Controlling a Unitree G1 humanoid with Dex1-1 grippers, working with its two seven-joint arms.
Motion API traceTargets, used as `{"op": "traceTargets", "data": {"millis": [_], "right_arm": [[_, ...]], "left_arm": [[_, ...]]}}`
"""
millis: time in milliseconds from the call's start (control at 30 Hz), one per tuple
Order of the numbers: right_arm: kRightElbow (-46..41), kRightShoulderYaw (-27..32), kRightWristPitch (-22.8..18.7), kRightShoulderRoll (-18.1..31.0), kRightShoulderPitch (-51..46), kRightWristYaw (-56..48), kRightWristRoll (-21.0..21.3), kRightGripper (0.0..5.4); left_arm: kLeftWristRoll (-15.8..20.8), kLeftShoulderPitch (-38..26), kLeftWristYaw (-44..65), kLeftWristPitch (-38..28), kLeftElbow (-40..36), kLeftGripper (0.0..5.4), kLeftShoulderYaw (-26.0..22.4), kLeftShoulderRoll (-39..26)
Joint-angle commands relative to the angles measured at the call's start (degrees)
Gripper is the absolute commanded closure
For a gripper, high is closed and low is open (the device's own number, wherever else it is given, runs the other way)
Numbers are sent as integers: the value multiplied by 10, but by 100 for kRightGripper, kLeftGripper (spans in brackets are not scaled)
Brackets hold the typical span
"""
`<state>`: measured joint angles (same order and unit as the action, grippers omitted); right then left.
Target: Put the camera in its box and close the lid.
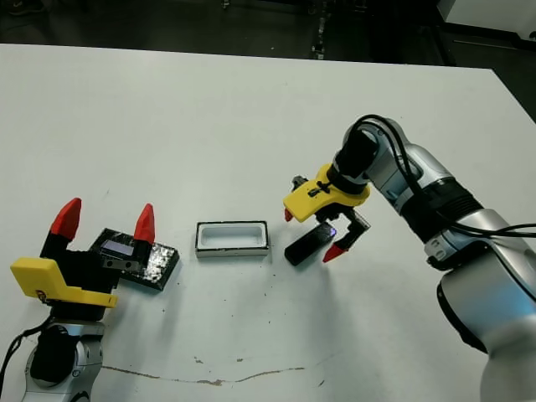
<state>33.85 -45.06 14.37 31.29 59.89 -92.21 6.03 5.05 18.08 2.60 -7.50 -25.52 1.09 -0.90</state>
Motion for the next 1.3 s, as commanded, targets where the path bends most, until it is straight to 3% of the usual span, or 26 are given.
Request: {"op": "traceTargets", "data": {"millis": [33,233,333,700,1067,1300], "right_arm": [[1,2,-28,1,-15,-3,-5,58],[-39,20,-75,9,-38,-3,5,150],[-76,30,-100,15,-52,4,30,197],[-126,64,-127,18,-91,8,61,373],[-150,130,-150,30,-120,51,54,374],[-104,196,-217,28,-95,76,25,374]], "left_arm": [[-4,8,-1,3,0,0,1,1],[-1,9,1,5,-2,0,1,-1],[-2,10,0,5,-4,0,0,-1],[-1,10,0,3,-4,0,0,0],[-3,11,-1,2,-3,0,0,0],[-4,11,0,1,-2,0,1,0]]}}
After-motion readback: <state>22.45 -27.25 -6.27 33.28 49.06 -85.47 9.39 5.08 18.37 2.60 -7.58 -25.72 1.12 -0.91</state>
